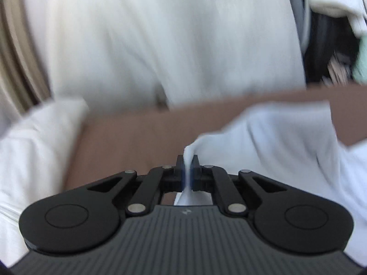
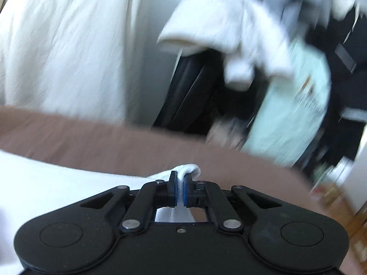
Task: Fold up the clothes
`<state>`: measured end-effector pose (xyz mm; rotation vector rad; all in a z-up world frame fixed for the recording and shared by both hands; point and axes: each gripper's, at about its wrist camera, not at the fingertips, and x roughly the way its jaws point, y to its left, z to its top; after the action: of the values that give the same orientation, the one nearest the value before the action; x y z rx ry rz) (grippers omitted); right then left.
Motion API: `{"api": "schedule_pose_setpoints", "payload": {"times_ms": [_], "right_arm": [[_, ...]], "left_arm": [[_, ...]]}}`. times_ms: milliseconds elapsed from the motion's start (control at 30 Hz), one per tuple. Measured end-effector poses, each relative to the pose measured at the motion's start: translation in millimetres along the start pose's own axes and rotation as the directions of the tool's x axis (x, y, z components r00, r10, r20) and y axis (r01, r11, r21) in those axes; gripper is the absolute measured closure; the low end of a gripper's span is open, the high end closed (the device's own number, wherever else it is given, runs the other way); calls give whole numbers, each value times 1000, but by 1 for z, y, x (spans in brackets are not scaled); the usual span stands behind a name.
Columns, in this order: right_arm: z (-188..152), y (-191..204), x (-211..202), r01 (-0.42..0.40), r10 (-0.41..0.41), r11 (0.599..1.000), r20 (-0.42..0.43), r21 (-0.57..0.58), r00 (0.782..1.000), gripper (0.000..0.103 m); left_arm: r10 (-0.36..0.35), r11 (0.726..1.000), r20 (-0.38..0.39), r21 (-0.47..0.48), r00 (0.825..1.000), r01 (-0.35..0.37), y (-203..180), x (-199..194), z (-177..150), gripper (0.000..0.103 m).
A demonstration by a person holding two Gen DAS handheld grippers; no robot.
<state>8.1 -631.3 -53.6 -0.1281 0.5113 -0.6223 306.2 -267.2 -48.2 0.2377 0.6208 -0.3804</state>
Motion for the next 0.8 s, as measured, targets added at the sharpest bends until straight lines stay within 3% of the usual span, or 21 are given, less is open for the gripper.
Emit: {"api": "schedule_pose_setpoints", "payload": {"times_ms": [67,100,167,233,300,333,367,433,500,533,600,700,800], "right_arm": [[2,-2,2,44,-44,999,13,4,999,100],[-2,-4,7,56,-55,998,-2,18,998,100],[-13,-3,24,66,-66,998,-57,12,996,99],[-27,-2,40,76,-79,997,-144,-27,986,96],[-28,-7,29,88,-90,996,-133,-19,987,81],[-23,-8,24,114,-115,993,-115,-20,987,59],[-19,-7,16,146,-148,989,-98,-29,984,46],[-9,-9,3,166,-167,986,-67,-28,984,44],[0,-17,-8,77,-73,997,-105,31,992,44],[1,-23,-13,15,-4,997,-139,79,990,44],[-3,-40,-20,-100,143,973,-204,208,968,44],[-14,-59,-45,-209,321,900,-258,382,911,44],[-13,-69,-86,-279,378,883,-218,378,900,43]], "left_arm": [[26,1000,-11,1,1000,-26,1,5,-1,98],[41,998,-17,47,999,-40,-6,9,-4,97],[68,988,-31,138,997,-63,-18,15,-12,92],[64,990,-46,132,997,-57,-18,8,-13,88],[7,999,-51,32,999,-5,0,-10,-13,79],[-30,999,-50,-30,998,29,12,-21,-14,71],[-68,995,-43,-75,997,65,24,-32,-16,65],[-145,984,-23,-105,989,142,43,-57,-26,62],[-205,976,-37,-87,978,202,53,-82,-43,59],[-208,976,-52,-79,977,204,56,-94,-54,52],[-206,977,-76,-78,976,200,63,-116,-80,47],[-233,968,-121,-125,965,218,72,-136,-117,47],[-277,943,-158,-235,948,237,87,-143,-152,45]]}}
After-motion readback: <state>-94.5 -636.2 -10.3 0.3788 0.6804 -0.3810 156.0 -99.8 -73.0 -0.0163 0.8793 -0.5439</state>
